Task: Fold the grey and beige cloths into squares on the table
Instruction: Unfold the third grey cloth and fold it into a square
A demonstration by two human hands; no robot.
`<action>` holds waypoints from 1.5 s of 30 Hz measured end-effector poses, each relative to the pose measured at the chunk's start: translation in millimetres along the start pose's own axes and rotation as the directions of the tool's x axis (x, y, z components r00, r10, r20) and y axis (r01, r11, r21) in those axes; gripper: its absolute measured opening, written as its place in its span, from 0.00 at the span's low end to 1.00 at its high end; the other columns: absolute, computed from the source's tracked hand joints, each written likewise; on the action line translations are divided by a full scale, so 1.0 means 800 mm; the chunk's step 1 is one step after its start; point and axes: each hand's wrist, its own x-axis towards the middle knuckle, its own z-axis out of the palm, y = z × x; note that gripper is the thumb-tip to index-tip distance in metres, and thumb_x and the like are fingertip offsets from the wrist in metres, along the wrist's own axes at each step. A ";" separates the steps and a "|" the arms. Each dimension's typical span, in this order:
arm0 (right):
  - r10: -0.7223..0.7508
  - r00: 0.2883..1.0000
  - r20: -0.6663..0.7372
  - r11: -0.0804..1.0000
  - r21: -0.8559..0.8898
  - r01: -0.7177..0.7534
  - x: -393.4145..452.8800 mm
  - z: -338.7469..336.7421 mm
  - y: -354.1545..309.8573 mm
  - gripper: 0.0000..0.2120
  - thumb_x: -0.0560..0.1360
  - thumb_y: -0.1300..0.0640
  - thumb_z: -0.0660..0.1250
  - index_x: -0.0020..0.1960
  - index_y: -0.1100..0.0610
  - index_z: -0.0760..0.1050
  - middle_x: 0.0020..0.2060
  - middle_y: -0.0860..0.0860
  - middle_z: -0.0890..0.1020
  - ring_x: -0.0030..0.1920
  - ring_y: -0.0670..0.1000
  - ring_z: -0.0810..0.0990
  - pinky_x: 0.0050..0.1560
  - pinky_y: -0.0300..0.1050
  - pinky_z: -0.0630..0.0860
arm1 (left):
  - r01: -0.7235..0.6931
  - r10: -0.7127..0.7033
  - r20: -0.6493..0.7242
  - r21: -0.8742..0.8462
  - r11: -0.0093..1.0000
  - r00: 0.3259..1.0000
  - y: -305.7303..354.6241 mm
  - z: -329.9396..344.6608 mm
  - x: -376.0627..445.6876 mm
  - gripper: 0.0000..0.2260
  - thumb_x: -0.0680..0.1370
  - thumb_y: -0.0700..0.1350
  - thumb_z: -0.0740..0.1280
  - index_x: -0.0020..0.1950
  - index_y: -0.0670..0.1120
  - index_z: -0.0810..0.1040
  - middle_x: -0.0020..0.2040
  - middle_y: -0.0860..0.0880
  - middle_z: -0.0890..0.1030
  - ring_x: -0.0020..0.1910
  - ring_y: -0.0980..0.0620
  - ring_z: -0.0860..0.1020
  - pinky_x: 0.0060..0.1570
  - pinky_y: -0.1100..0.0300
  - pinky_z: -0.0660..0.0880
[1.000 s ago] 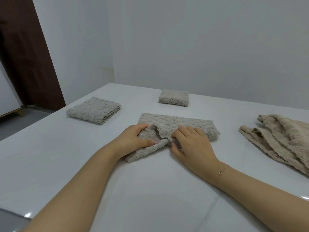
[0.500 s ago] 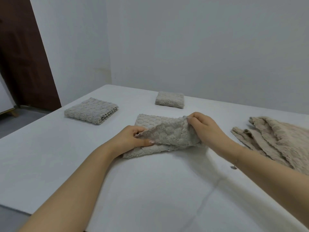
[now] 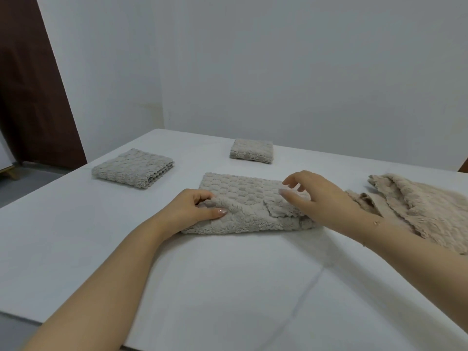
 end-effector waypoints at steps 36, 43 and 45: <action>0.102 0.986 0.129 0.528 0.833 -0.163 -0.130 -0.003 0.039 0.09 0.74 0.63 0.67 0.35 0.63 0.80 0.26 0.46 0.80 0.27 0.38 0.74 0.32 0.29 0.68 | 0.039 -0.065 -0.123 -0.200 0.979 0.990 0.013 0.007 -0.054 0.12 0.67 0.50 0.78 0.43 0.44 0.83 0.40 0.46 0.83 0.39 0.53 0.79 0.36 0.68 0.75; -0.005 0.962 0.274 0.635 0.744 -0.208 -0.134 -0.019 0.058 0.30 0.64 0.36 0.74 0.44 0.65 0.81 0.40 0.70 0.80 0.41 0.51 0.71 0.45 0.49 0.66 | 0.043 -0.044 -0.172 -0.012 0.999 0.984 0.019 0.032 -0.119 0.10 0.76 0.51 0.68 0.47 0.45 0.82 0.44 0.47 0.84 0.43 0.55 0.80 0.41 0.67 0.73; -0.039 0.936 0.349 0.651 0.720 -0.241 -0.134 -0.028 0.058 0.31 0.64 0.37 0.74 0.45 0.67 0.80 0.43 0.66 0.82 0.42 0.51 0.72 0.48 0.49 0.68 | 0.040 -0.037 -0.202 0.012 0.999 0.979 0.024 0.039 -0.136 0.11 0.76 0.51 0.63 0.46 0.46 0.83 0.44 0.47 0.84 0.41 0.57 0.80 0.39 0.70 0.72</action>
